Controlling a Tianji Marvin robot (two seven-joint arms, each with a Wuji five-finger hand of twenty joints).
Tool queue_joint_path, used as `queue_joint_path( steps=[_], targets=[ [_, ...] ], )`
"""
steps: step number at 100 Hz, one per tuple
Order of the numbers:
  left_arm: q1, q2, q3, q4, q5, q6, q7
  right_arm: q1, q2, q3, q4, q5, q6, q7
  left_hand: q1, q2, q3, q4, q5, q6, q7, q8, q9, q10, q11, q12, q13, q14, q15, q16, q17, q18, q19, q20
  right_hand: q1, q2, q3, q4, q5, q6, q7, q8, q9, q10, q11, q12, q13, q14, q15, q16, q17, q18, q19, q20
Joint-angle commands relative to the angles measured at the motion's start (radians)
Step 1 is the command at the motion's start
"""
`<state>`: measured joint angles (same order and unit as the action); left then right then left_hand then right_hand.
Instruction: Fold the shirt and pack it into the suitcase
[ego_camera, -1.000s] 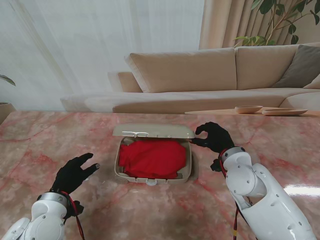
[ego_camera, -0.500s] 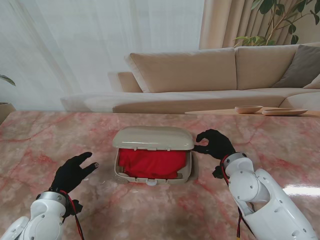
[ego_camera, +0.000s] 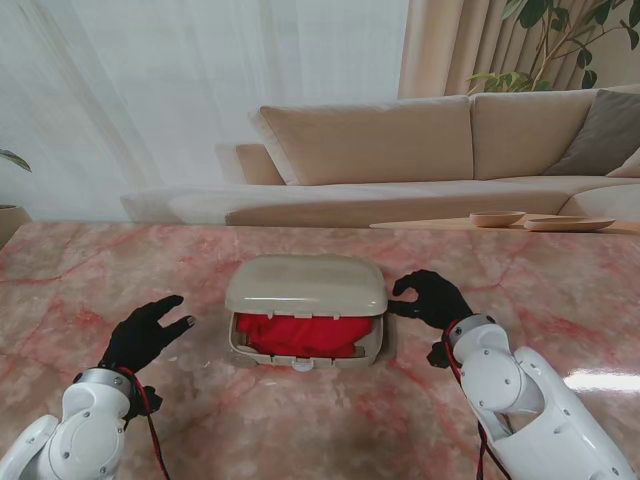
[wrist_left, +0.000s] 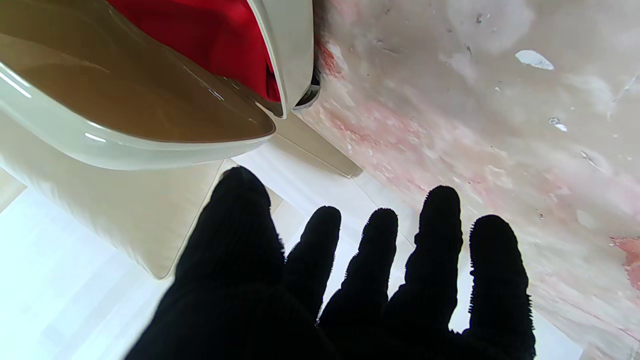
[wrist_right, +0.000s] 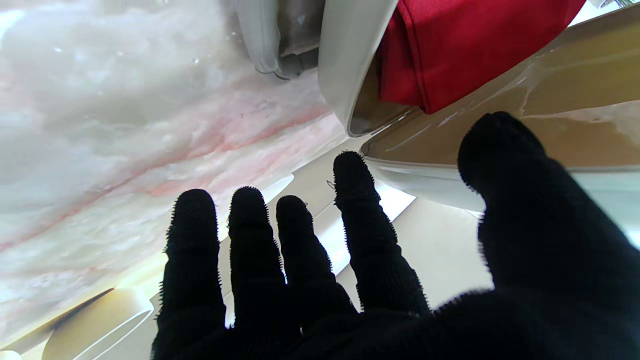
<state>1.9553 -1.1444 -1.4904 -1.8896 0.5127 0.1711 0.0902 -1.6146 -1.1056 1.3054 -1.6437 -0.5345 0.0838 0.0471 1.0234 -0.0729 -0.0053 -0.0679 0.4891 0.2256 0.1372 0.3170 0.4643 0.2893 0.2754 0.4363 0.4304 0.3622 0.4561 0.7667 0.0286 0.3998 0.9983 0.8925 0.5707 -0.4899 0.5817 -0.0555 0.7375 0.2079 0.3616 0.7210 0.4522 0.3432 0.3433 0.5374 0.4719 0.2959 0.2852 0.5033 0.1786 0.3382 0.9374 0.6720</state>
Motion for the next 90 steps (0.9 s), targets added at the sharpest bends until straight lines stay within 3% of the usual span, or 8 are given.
queue_joint_path(
  steps=[1,90],
  targets=[
    [0.007,0.007,-0.006,0.002,0.007,-0.001,-0.012,-0.021,0.004,0.004,-0.005,-0.001,0.000,0.018,-0.017,0.048,-0.033,0.017,-0.028,-0.044,0.011,0.004,0.004,-0.020,-0.014,-0.008,0.000,0.002,-0.031,-0.015,-0.016,0.030,-0.034,0.020,-0.020,0.027,-0.026,0.034,-0.026,0.003,-0.019,0.009,0.007,-0.001,-0.019,-0.016,0.007,-0.004,-0.013,-0.014,-0.009,0.005,-0.017,0.021],
    [0.028,0.004,-0.016,-0.003,0.003,0.023,-0.008,-0.091,0.014,0.051,-0.040,-0.004,0.013,0.066,-0.016,0.048,-0.033,0.017,-0.030,-0.046,0.011,0.003,0.004,-0.020,-0.014,-0.008,0.000,0.003,-0.032,-0.014,-0.017,0.030,-0.036,0.021,-0.013,0.031,-0.036,0.038,-0.019,0.001,-0.018,0.010,0.011,0.001,-0.020,-0.019,0.014,0.001,-0.007,-0.011,-0.005,0.007,-0.015,0.027]
  ],
)
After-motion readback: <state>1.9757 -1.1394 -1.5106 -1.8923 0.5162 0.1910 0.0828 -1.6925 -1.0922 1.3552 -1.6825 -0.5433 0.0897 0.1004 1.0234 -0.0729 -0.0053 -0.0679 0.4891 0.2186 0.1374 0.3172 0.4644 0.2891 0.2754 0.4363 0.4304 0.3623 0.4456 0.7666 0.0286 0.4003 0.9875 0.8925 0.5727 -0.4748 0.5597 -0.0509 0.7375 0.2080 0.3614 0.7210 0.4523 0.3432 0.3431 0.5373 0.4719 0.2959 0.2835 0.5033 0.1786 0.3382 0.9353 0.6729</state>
